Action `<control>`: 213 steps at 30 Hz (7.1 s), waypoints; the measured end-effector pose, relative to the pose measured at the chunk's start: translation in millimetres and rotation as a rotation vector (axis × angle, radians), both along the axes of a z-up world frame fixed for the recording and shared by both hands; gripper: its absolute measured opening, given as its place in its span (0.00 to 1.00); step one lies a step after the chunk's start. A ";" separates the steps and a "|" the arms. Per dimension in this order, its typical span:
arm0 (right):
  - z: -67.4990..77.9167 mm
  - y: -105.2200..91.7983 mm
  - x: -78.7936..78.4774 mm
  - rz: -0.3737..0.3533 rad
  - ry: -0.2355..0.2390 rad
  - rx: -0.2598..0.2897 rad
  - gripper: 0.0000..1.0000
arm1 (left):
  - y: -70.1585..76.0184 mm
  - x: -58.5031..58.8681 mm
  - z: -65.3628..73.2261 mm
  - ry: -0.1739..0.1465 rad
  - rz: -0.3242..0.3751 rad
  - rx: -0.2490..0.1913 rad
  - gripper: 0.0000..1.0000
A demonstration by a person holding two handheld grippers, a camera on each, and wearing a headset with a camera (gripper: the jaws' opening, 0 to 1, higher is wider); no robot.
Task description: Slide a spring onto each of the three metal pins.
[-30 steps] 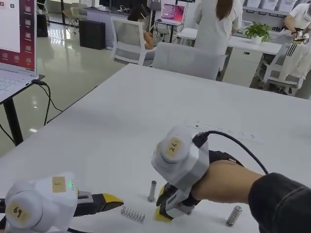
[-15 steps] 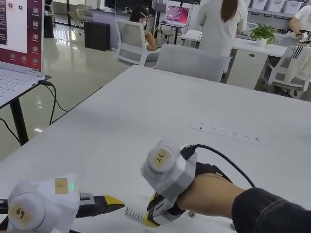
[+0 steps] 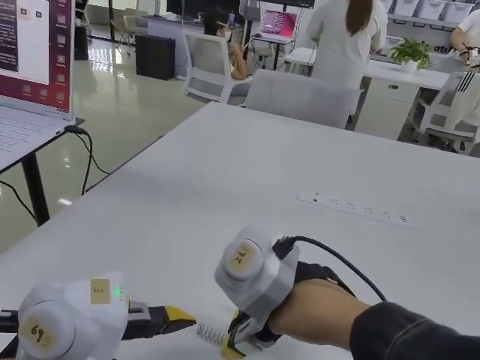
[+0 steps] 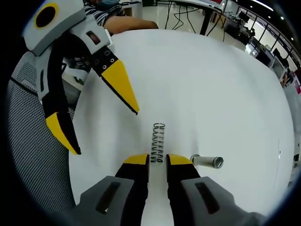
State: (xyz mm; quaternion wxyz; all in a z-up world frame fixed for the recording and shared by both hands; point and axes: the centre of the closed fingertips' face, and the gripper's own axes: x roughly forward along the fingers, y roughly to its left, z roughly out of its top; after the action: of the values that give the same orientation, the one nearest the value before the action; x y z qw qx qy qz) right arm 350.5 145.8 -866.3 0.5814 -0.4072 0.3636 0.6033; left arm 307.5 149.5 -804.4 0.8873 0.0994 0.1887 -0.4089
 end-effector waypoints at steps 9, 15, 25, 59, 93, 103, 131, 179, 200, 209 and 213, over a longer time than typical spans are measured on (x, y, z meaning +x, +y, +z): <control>-0.7 0.4 -1.6 -0.011 0.007 0.001 0.08 | 0.0 -1.2 -1.8 0.003 0.000 0.003 0.39; 2.7 -5.5 -3.0 -0.017 0.016 0.003 0.08 | -0.8 -0.8 -0.8 0.000 -0.002 0.005 0.39; 15.4 -21.0 -15.2 0.022 0.042 -0.017 0.08 | -7.1 2.0 -1.7 0.001 -0.020 0.016 0.39; 58.9 -42.8 -54.2 0.227 0.038 -0.066 0.08 | -34.2 -6.3 3.9 -0.016 -0.136 0.032 0.14; 94.9 -25.0 -65.3 0.279 -0.018 -0.008 0.07 | -40.0 -8.3 5.1 -0.038 -0.173 0.055 0.03; 101.5 -13.9 -67.2 0.285 -0.024 0.036 0.08 | -40.7 -8.4 8.1 -0.041 -0.165 0.041 0.03; 89.8 -19.0 -65.1 0.263 0.011 0.043 0.14 | -40.7 -5.3 11.8 -0.051 -0.156 0.002 0.02; 92.7 -25.7 -41.3 0.215 -0.008 0.009 0.08 | -27.2 4.0 10.2 -0.042 -0.067 -0.036 0.27; 103.4 -29.5 6.3 0.130 -0.063 0.009 0.08 | -18.3 8.6 7.8 -0.044 -0.020 -0.030 0.45; 105.3 -20.6 28.3 0.106 -0.081 0.004 0.08 | -15.5 7.1 5.4 -0.037 -0.016 -0.026 0.46; 102.6 -14.1 36.4 0.101 -0.080 0.001 0.08 | -14.9 6.0 5.3 -0.037 -0.016 -0.026 0.46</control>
State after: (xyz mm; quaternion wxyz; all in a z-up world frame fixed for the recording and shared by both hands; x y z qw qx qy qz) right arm 386.8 131.7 -763.7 0.5643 -0.4485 0.3189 0.6154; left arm 313.5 134.6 -799.1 0.8886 0.0969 0.1660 -0.4165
